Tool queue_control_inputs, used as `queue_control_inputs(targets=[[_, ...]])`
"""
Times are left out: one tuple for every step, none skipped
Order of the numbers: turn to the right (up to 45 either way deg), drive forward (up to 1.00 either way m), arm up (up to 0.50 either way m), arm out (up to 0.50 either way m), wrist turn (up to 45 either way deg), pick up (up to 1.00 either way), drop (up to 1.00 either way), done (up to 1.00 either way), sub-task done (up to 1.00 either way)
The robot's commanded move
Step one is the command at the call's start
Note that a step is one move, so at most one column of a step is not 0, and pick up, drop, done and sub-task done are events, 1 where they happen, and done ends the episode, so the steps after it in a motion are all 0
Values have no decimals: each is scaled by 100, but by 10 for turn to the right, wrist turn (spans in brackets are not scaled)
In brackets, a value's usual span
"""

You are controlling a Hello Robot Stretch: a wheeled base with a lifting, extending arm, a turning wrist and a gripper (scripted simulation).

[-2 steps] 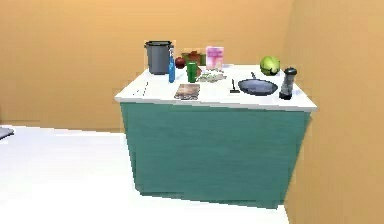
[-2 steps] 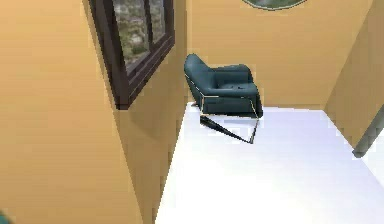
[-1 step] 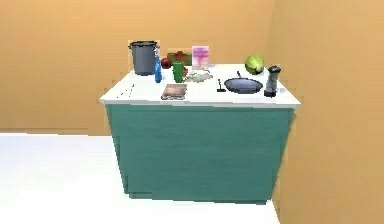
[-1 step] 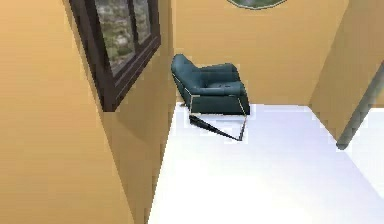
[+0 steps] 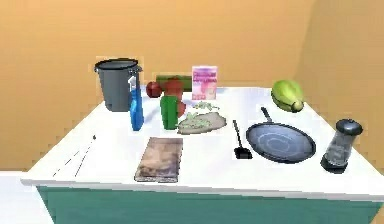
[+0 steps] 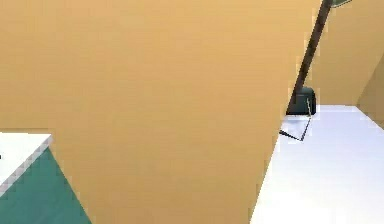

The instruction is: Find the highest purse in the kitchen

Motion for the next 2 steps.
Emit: queue_control_inputs(targets=[[-30,0,0,0,0,0,0,0,0],[0,100,0,0,0,0,0,0,0]])
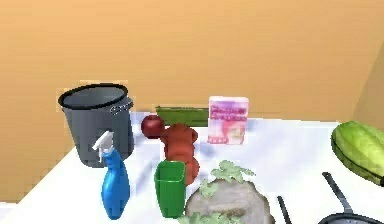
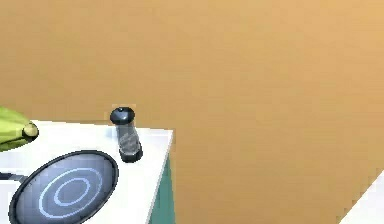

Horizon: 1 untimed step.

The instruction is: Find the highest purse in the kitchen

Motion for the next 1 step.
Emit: queue_control_inputs(targets=[[0,0,0,0,0,0,0,100,0]])
